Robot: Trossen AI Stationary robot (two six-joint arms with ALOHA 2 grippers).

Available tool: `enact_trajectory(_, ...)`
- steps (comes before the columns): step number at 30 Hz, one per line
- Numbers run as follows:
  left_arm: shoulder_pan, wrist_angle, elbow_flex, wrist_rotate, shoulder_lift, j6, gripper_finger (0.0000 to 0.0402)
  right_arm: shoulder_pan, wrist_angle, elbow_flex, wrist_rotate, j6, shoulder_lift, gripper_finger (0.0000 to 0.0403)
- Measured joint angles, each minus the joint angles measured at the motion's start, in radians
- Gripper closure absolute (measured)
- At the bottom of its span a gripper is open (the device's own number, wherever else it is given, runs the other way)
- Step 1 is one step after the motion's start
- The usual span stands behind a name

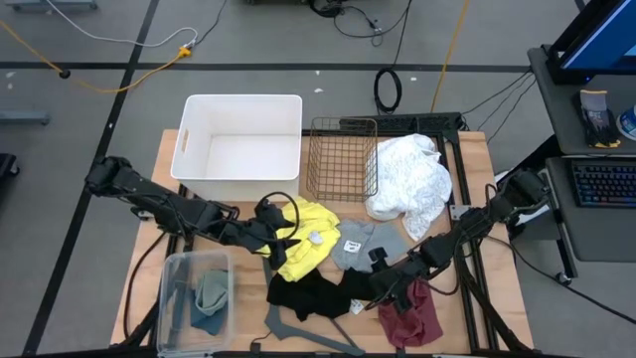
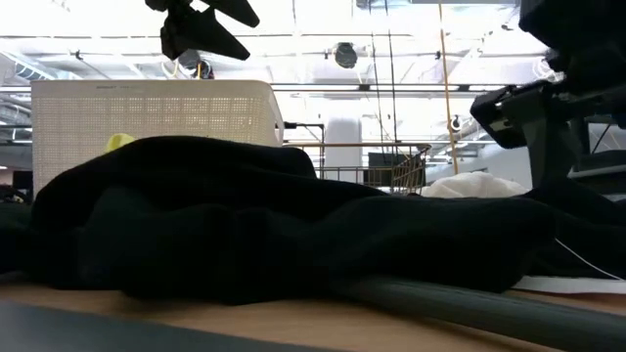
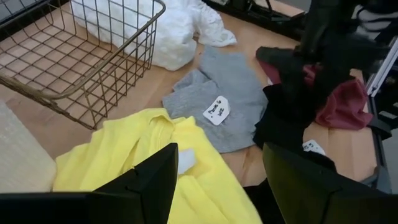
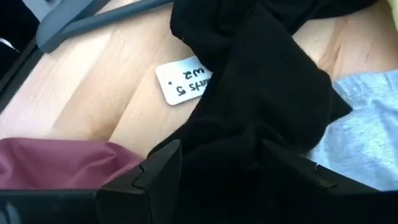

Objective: Pick & Place Cloths
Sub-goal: Put the black sock into the transparent bin

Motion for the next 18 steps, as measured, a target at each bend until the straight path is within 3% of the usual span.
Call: enact_trajectory(18, 0.002, 0.019, 0.000, -0.008, 0.000, 0.000, 0.0163, 0.000, 0.024, -0.068, -0.004, 0.027, 0.000, 0.0205)
